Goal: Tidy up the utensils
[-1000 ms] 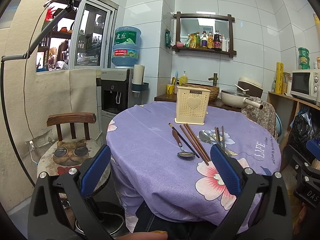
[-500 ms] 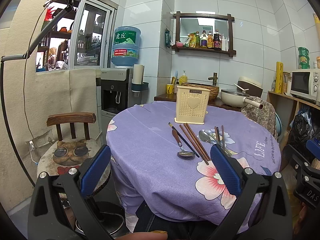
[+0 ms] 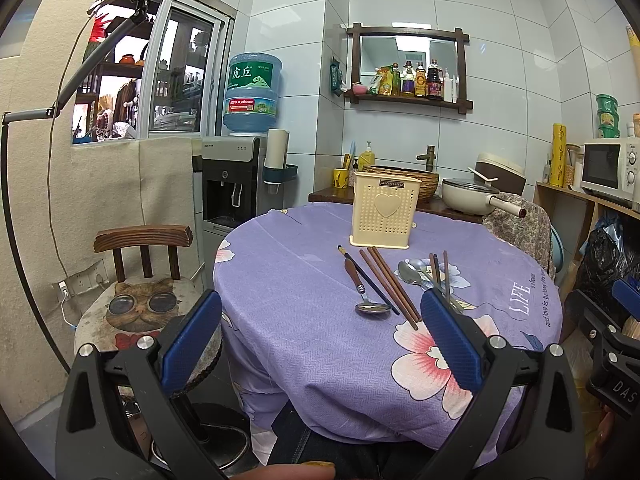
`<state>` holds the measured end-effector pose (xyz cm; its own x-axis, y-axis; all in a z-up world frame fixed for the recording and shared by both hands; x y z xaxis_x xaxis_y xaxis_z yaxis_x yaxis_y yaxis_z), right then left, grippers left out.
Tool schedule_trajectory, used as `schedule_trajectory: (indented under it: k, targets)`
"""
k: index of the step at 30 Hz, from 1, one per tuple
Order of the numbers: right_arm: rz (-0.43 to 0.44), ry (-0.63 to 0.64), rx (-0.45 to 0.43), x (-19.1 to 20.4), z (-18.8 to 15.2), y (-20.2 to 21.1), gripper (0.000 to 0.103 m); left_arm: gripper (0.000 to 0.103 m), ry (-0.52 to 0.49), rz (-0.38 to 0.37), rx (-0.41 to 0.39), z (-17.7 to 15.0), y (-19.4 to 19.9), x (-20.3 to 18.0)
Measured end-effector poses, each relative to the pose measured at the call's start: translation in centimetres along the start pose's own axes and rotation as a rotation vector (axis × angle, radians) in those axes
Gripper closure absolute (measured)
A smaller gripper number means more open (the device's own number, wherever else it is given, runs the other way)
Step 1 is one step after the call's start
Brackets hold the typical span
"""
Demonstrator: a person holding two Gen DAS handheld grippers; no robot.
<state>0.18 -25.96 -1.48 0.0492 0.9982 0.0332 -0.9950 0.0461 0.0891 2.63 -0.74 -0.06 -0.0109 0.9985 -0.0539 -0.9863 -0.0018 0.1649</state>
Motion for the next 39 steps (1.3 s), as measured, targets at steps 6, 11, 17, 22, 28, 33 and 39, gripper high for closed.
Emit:
schedule_trajectory:
  k: [6, 11, 17, 22, 28, 33, 39]
  targets:
    - [0.001, 0.0, 0.001, 0.0, 0.0, 0.1, 0.006, 0.005, 0.0, 0.0, 0.001, 0.0, 0.0, 0.0]
    - [0.001, 0.001, 0.001, 0.0, -0.1, 0.1, 0.006, 0.005, -0.001, 0.0, 0.001, -0.1, -0.1, 0.0]
    - [0.001, 0.001, 0.001, 0.0, -0.1, 0.1, 0.006, 0.005, -0.001, 0.0, 0.001, 0.0, 0.0, 0.0]
    - [0.0, 0.001, 0.001, 0.5, 0.1, 0.2, 0.006, 0.005, 0.0, 0.0, 0.002, 0.0, 0.1, 0.0]
    - [0.001, 0.0, 0.007, -0.5, -0.6, 0.2, 0.006, 0.005, 0.001, -0.003, 0.005, -0.1, 0.0, 0.0]
    - [0.001, 0.005, 0.023, 0.0, -2.0, -0.8, 0.006, 0.005, -0.004, -0.014, 0.042, -0.5, -1.1, 0.6]
    - [0.022, 0.035, 0.098, -0.3, -0.8, -4.8, 0.006, 0.005, -0.002, -0.043, 0.19, -0.8, -6.8, 1.2]
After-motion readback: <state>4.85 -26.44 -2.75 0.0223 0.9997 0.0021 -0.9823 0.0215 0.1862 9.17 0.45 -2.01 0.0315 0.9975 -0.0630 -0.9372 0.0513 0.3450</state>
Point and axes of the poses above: each gripper's, at about its wrist camera, not at the fingertips, and y roughly against the way its jaws point, x to its left, z to its top, the point moved 3 cm from there along -y, roughly the way its jaws point, and after that the axes turned 6 degrees about -x, right-handed, at the moved point
